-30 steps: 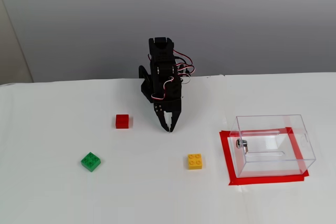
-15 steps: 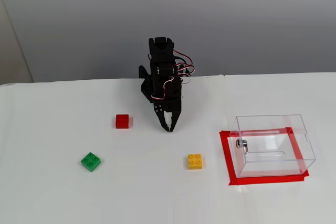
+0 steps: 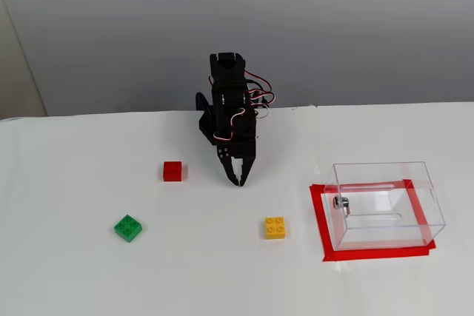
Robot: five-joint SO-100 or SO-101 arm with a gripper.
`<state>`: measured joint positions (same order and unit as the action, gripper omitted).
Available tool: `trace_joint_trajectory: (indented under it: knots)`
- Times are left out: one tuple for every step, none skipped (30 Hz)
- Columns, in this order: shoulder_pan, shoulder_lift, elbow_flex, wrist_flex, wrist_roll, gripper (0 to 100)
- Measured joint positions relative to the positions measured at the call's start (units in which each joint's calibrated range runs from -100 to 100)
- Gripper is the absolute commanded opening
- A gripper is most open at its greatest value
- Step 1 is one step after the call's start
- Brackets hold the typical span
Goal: Pick the green lego brick and place it into the transparent box
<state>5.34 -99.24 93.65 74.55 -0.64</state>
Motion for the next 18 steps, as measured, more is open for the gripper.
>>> trace_joint_trajectory:
  knots:
    - [0.0, 0.0, 0.0, 0.0, 0.0, 1]
    - [0.0, 0.0, 0.0, 0.0, 0.0, 1]
    - [0.0, 0.0, 0.0, 0.0, 0.0, 1]
    - [0.0, 0.0, 0.0, 0.0, 0.0, 1]
    - [0.0, 0.0, 0.0, 0.0, 0.0, 1]
    - [0.0, 0.0, 0.0, 0.0, 0.0, 1]
    - [0.0, 0.0, 0.0, 0.0, 0.0, 1]
    - [0.0, 0.0, 0.0, 0.0, 0.0, 1]
    - [0.0, 0.0, 0.0, 0.0, 0.0, 1]
    - [0.1, 0.0, -0.1, 0.0, 0.0, 1]
    - [0.3, 0.0, -0.2, -0.2, 0.0, 1]
    - [0.6, 0.0, -0.4, -0.7, 0.0, 1]
    - [1.2, 0.0, -0.7, -1.2, 0.0, 1]
    - [1.8, 0.0, -1.2, -1.8, 0.0, 1]
    - [2.6, 0.0, -1.9, -2.7, 0.0, 1]
    - [3.2, 0.0, -2.6, -3.3, 0.0, 1]
    - [4.0, 0.0, -3.3, -4.0, 0.0, 1]
    - [4.6, 0.3, -4.2, -4.5, 0.0, 1]
